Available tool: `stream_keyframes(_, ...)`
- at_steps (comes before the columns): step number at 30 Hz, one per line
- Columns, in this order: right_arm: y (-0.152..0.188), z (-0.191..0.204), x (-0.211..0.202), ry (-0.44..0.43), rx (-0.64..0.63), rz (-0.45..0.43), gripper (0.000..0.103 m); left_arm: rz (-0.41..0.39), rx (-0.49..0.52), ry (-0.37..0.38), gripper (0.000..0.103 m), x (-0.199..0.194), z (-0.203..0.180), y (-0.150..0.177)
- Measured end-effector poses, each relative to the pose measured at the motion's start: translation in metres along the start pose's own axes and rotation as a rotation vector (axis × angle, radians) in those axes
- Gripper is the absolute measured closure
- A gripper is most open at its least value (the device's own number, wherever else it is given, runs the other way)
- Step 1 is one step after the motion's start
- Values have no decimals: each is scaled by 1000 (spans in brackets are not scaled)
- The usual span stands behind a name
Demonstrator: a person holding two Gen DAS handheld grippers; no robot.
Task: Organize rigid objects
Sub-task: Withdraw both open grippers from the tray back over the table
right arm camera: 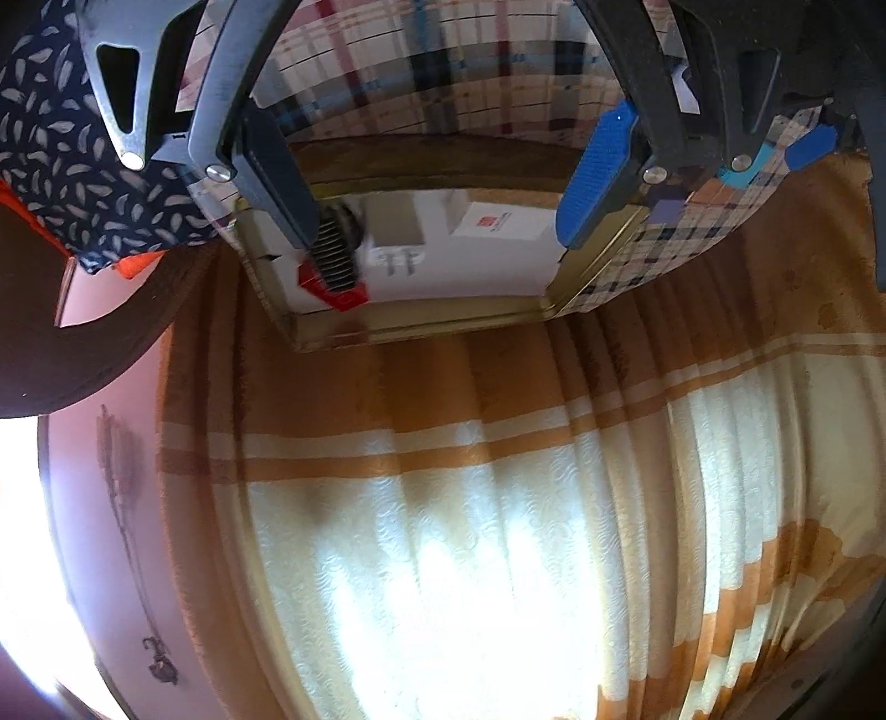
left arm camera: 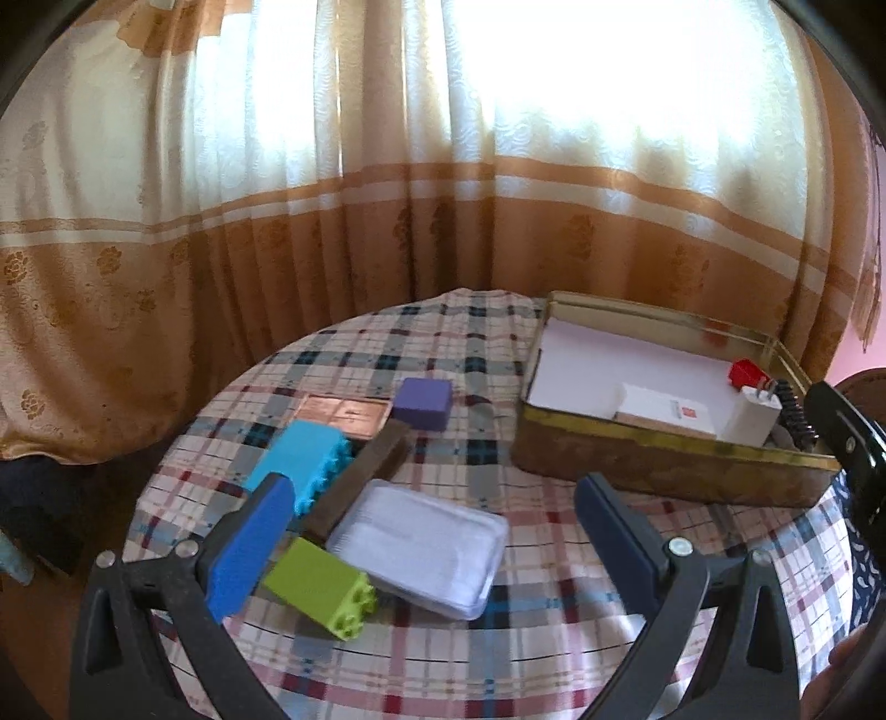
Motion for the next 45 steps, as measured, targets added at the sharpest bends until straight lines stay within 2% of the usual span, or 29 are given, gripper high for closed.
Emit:
stream_keyframes(3, 0, 8, -4, -10, -18, -18, 14, 15, -14, -6, 1, 3, 8, 2)
stream_keyframes(8, 7, 21, -1, -48, -8, 22, 14, 19, -27, -11, 1, 3, 16, 3)
stream_keyframes(12, 6, 28, -5, -62, -17, 7, 14, 19, -31, -16, 1, 2, 22, 3)
stream_keyframes(19, 11, 44, -6, -106, -30, 24, 14, 68, -76, -24, 1, 8, 44, 9)
stream_keyframes(23, 12, 51, -6, -126, -48, 28, 14, 69, -22, -95, 1, 6, 58, 10)
stream_keyframes(30, 19, 66, 4, -173, -56, 89, 14, 108, -51, -181, 1, 8, 103, 16)
stream_keyframes(36, 31, 99, 17, -257, -113, 183, 14, 153, -79, -240, 1, 15, 133, 32)
stream_keyframes(45, 67, 153, 46, -438, -308, 419, 14, 178, -116, -185, 1, 18, 140, 38)
Point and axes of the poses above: each gripper's, at about its wrist camera, not at the fingertips, and x roughly the way its jaws point, z to its left, y to its underside, the point moved 7 cm from there along x, roughly the way its jaws point, and after that the axes turned 1 degree about y, right-handed, at the moved point
